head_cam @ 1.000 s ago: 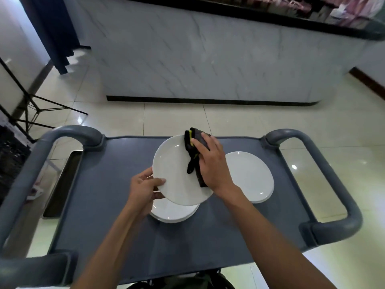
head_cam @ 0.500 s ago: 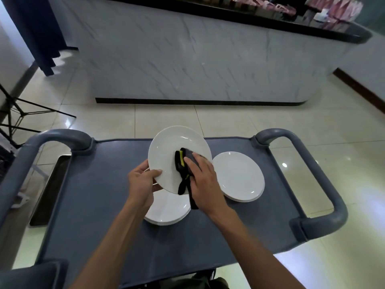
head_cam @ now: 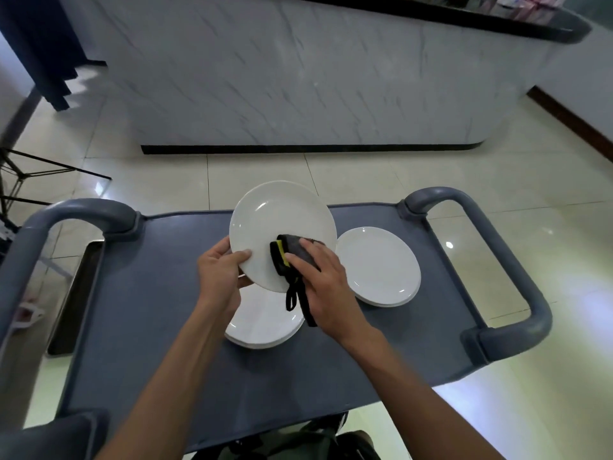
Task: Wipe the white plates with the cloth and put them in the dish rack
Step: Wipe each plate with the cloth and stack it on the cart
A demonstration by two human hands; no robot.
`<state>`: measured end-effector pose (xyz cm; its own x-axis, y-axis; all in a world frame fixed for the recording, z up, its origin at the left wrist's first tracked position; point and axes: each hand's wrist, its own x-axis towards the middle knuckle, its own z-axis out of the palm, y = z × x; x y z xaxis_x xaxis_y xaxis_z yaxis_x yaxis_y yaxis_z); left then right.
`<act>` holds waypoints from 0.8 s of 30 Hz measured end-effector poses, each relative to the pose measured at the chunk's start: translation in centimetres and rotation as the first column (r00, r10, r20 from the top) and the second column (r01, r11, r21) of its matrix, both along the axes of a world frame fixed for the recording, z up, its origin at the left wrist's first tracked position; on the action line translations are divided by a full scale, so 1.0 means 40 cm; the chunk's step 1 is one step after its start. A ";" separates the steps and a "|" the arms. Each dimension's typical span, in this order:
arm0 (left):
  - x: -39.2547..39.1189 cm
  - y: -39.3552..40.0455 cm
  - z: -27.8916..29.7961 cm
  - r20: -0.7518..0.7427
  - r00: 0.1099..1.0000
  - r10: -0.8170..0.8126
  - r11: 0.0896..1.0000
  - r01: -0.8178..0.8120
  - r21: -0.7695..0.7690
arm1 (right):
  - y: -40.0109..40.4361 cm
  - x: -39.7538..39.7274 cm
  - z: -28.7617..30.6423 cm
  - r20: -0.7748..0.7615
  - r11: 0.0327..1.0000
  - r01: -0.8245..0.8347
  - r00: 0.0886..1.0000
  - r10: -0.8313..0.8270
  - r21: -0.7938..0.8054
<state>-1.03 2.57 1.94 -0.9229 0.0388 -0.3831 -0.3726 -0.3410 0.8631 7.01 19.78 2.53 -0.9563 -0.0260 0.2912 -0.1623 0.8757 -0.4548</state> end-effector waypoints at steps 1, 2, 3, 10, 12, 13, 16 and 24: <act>-0.002 -0.004 0.001 -0.002 1.000 -0.003 1.000 0.003 -0.002 | 0.012 -0.005 -0.001 0.014 0.999 0.033 0.999 -0.033 0.008; -0.003 -0.007 0.001 -0.001 1.000 -0.008 1.000 0.008 -0.004 | 0.024 -0.012 -0.001 0.026 0.998 0.063 0.998 -0.063 0.018; -0.003 -0.011 0.000 0.001 1.000 -0.014 1.000 0.014 -0.007 | 0.035 -0.020 -0.001 0.031 0.996 0.087 0.996 -0.088 0.030; 0.011 -0.012 0.001 -0.006 0.995 -0.102 0.995 0.102 -0.018 | 0.092 -0.096 0.032 0.023 0.981 0.161 0.986 -0.164 0.104; 0.013 -0.014 0.007 -0.018 0.992 -0.126 0.992 0.126 -0.020 | 0.093 -0.117 0.045 0.015 0.980 0.164 0.986 -0.167 0.113; 0.013 -0.016 0.010 -0.023 0.990 -0.136 0.991 0.135 -0.024 | 0.089 -0.128 0.051 0.009 0.981 0.156 0.987 -0.158 0.114; 0.014 -0.022 0.019 -0.042 0.988 -0.150 0.988 0.148 -0.040 | 0.068 -0.156 0.065 0.006 0.988 0.111 0.994 -0.112 0.103; 0.021 -0.022 0.022 -0.034 0.985 -0.167 0.985 0.165 -0.048 | -0.011 -0.175 0.067 -0.014 0.992 -0.091 0.996 0.093 0.089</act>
<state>-0.18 1.67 2.81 -0.9191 0.1759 -0.3526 -0.3873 -0.2375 0.8909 -0.01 19.33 5.22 -0.9433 -0.1401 0.3009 -0.2517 0.8930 -0.3730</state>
